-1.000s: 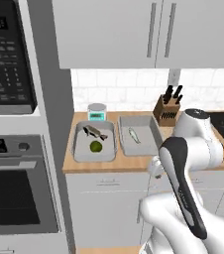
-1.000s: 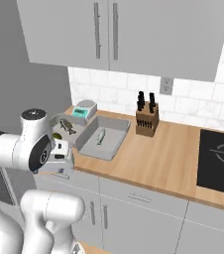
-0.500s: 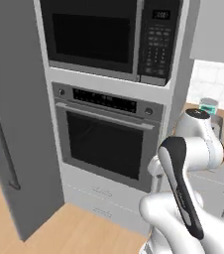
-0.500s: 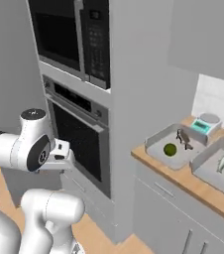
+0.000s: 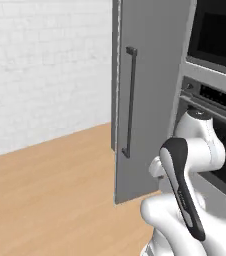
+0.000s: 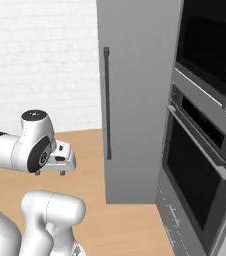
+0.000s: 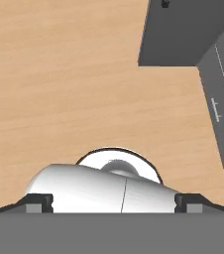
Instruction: Place one lime and one fish in each tupperware on the nearby counter, to pack two identical lunches.
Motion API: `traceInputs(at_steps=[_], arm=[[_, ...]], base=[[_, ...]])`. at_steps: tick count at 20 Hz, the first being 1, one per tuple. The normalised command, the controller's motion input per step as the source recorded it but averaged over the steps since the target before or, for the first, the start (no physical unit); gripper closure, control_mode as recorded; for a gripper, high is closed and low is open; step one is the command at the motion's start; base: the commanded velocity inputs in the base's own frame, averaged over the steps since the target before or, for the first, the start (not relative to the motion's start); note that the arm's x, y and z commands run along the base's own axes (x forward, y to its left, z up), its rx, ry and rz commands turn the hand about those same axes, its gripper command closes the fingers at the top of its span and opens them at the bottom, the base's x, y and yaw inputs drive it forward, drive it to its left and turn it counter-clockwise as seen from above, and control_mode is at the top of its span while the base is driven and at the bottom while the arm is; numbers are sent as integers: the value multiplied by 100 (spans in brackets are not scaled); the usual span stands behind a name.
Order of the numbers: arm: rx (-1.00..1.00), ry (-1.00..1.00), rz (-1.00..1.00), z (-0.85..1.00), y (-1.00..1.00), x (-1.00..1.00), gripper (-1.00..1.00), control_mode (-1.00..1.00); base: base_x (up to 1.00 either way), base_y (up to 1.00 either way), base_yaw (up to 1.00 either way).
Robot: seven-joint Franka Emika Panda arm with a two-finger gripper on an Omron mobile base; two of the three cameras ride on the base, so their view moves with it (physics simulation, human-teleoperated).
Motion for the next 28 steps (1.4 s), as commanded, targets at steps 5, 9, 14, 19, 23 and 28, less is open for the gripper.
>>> traceInputs(at_steps=[5,9,14,19,23,28], arm=[[0,0,0,0,0,0,-100,100],[0,0,0,0,0,0,-100,100],[0,0,0,0,0,0,-100,100],[0,0,0,0,0,0,-100,100],[0,0,0,0,0,0,-100,100],[0,0,0,0,0,0,-100,100]], base=[[12,73,81],[62,55,69],[100,3,15],[100,29,-18],[100,73,-48],[100,77,-66]])
